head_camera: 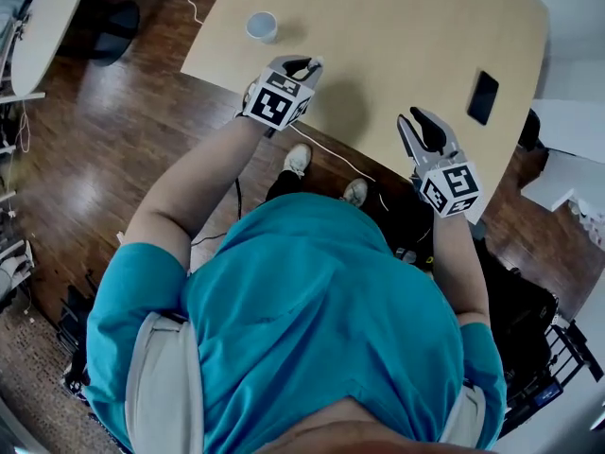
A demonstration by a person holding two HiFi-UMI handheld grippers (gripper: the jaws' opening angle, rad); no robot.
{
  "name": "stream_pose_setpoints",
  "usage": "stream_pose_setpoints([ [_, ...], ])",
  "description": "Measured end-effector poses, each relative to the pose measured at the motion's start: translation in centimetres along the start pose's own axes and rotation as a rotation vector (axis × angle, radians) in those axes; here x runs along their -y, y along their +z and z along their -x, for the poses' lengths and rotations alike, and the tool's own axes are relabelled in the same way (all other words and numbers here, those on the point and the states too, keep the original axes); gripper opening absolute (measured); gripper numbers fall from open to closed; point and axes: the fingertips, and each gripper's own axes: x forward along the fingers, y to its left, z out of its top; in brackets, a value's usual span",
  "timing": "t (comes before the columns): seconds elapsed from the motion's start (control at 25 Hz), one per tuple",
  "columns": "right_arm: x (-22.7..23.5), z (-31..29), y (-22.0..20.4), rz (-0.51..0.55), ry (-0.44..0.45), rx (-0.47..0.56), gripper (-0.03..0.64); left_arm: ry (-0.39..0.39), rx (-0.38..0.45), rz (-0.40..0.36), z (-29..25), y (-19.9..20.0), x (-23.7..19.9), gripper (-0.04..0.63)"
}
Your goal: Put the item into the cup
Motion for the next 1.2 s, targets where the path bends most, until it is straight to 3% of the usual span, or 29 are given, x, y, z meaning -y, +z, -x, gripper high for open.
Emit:
stream_pose_setpoints([
  [0.48,-4.1,-9.0,2.2,0.048,0.11,-0.047,0.11,0.15,0.036,0.038,4.2,-0.1,-12.9,0.077],
  [0.92,-5.3,-11.7,2.4,0.044,0.122,-0.079,0.109,0.142,-0.033,-0.023,2.4,0.4,-15.9,0.08],
  [1.08,-5.0,-11.8,2.4,0.04,0.113,-0.084,0.109,0.13,-0.04,-0.013,1.9,0.4,-16.3,0.191],
  [1.2,-5.0,-12.1,2.6,0.04,0.109,-0.083,0.109,0.129,-0.033,-0.01,2.1,0.6,-16.6,0.207],
])
